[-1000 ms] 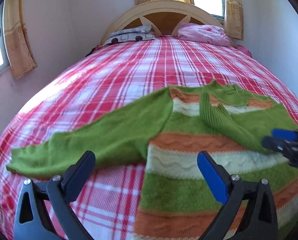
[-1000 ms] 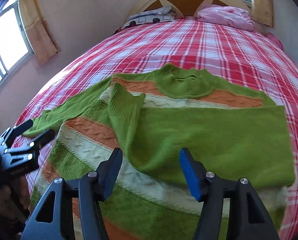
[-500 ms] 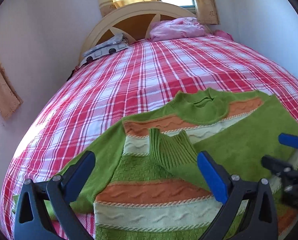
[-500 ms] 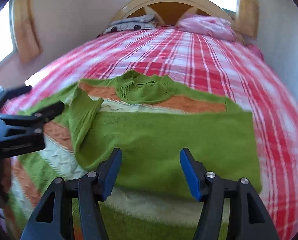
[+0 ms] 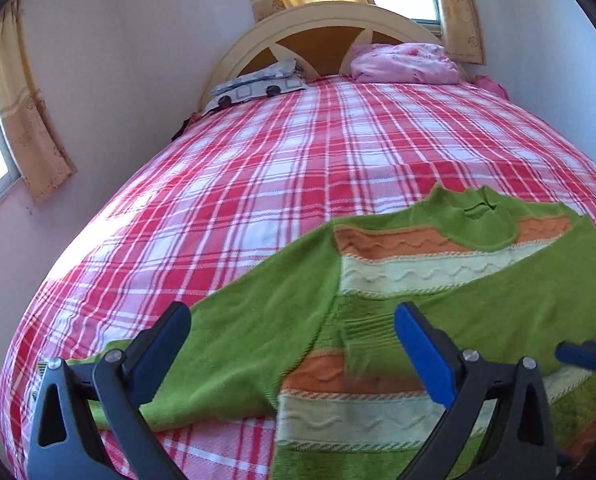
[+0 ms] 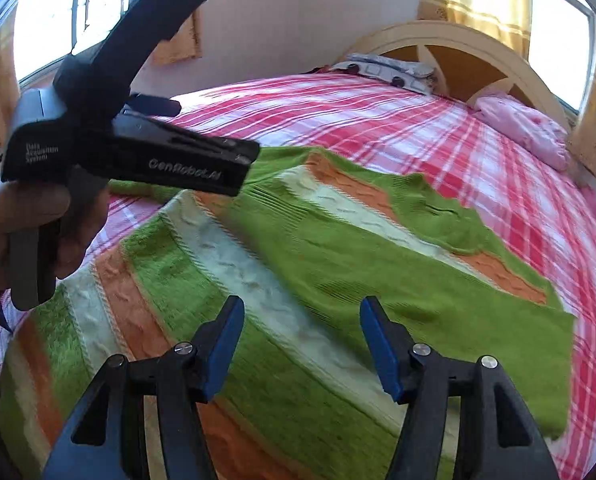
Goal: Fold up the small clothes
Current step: 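Release the cuff from the right tool onto the sweater body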
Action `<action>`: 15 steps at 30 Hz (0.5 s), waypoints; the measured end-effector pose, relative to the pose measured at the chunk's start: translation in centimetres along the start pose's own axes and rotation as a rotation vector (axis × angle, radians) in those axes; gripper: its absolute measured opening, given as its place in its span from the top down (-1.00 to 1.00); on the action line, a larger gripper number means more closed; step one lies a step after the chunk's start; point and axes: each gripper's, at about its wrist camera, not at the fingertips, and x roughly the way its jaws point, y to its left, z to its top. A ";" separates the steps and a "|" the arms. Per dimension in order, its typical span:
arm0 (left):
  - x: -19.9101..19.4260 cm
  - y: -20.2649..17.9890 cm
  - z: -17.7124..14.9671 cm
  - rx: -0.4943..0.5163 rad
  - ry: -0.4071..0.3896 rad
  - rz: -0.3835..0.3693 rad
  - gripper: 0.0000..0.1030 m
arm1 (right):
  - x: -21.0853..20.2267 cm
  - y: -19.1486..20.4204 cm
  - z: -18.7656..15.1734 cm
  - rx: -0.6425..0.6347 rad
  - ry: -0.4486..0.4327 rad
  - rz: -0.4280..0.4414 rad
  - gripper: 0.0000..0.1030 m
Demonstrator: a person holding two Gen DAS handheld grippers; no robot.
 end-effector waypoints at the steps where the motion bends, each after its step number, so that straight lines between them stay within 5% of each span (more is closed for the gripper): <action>1: -0.1 -0.7 -0.1 0.014 -0.006 -0.006 -1.00 | -0.8 -0.9 -0.4 0.015 -0.005 -0.023 -0.19; 9: 3.3 -2.7 -1.6 0.116 0.101 0.054 -1.00 | -3.0 -12.3 -3.0 0.305 0.025 -0.271 -0.19; 12: 3.4 -1.6 -2.8 0.110 0.124 0.067 -1.00 | -1.0 -15.5 -5.9 0.466 0.168 -0.224 -0.20; 15: 2.3 0.4 -3.7 0.082 0.117 0.038 -1.00 | -1.9 -14.3 -6.3 0.414 0.162 -0.212 -0.19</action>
